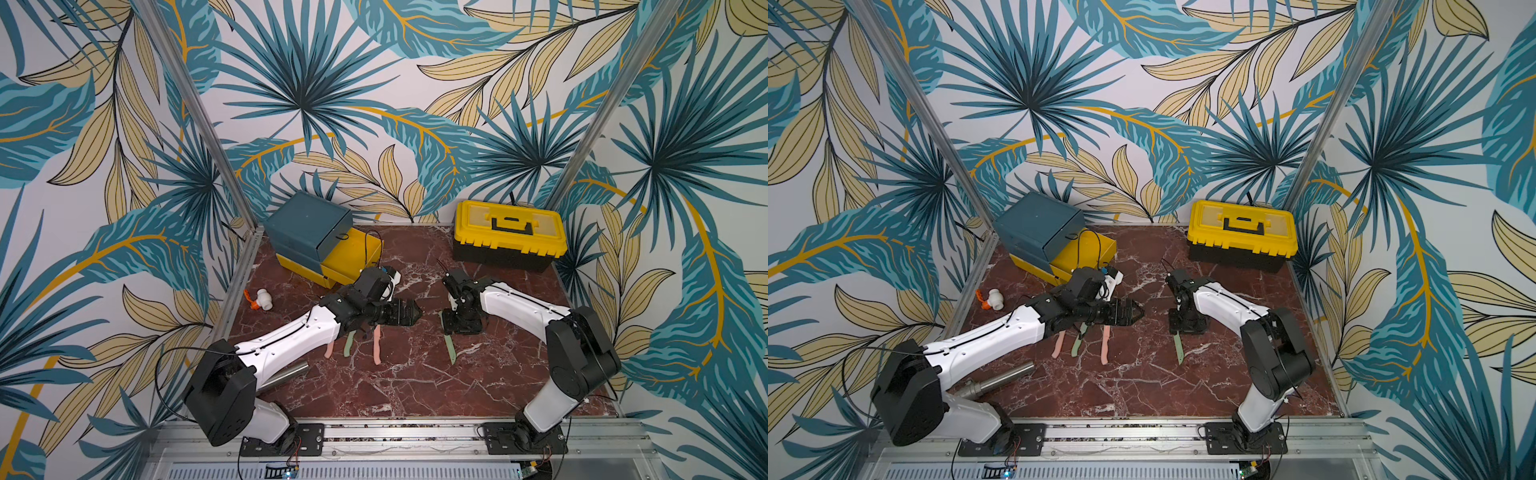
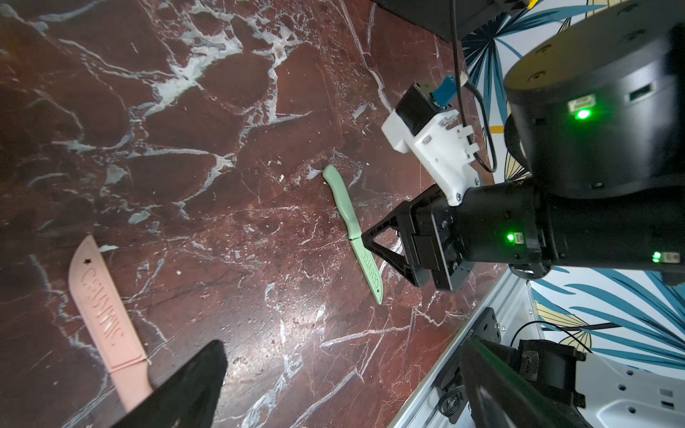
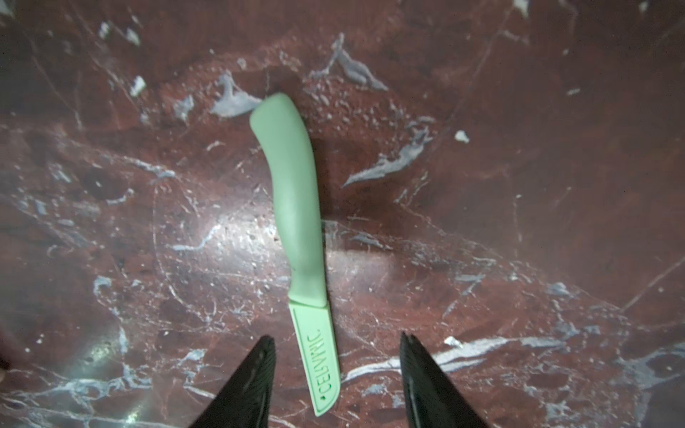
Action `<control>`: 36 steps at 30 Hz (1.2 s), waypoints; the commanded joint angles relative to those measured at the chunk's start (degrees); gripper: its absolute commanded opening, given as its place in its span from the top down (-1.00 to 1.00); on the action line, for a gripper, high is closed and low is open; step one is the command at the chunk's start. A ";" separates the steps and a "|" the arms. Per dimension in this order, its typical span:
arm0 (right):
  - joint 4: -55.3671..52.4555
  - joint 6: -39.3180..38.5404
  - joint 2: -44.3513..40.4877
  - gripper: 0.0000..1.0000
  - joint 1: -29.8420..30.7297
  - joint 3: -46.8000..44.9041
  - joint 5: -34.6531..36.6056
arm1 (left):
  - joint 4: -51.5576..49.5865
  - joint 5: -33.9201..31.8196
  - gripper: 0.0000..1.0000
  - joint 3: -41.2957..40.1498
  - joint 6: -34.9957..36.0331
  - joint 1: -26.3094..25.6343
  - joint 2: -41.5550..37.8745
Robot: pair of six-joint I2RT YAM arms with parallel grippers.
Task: Place the fruit knives into the drawer by color
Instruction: Adjust the fruit knife at the center of the board.
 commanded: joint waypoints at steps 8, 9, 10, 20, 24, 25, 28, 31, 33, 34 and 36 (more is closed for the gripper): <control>1.67 -0.52 5.54 0.22 0.15 2.46 0.24 | 2.28 0.60 -1.00 -1.41 -0.40 -0.27 0.20; 1.77 -0.52 5.73 0.26 0.14 2.31 0.22 | 2.15 0.55 -1.00 -1.35 -0.38 -0.33 0.21; 1.91 -0.45 5.76 0.30 0.18 2.05 0.11 | 2.04 0.53 -1.00 -1.50 -0.40 -0.27 0.25; 1.57 -1.35 6.94 0.74 0.19 2.46 1.49 | 1.67 0.35 -1.00 -2.22 -0.19 -0.27 -0.09; 0.91 -2.39 9.35 0.75 0.15 6.03 2.59 | 1.54 0.44 -1.00 -2.00 -0.08 -0.28 0.18; 0.60 -2.57 10.01 0.75 0.14 7.05 2.74 | 1.58 0.42 -1.00 -1.96 -0.08 -0.31 0.34; -0.33 -3.02 12.36 0.75 0.18 10.35 3.26 | 1.57 0.58 -1.00 -1.96 -0.09 -0.29 0.39; -1.42 -3.07 13.80 0.75 0.19 12.82 3.96 | 1.40 0.45 -0.99 -2.22 0.07 -0.27 0.11; -1.66 -2.82 13.67 0.71 0.18 13.44 4.10 | 1.20 0.42 -0.99 -2.39 0.16 -0.28 -0.25; -1.53 -2.66 13.38 0.64 0.14 13.32 4.23 | 1.07 0.37 -1.00 -2.48 0.29 -0.29 -0.33; -1.36 -2.22 12.84 0.51 0.15 12.99 3.92 | 1.09 0.03 -1.00 -2.88 0.26 -0.26 -0.71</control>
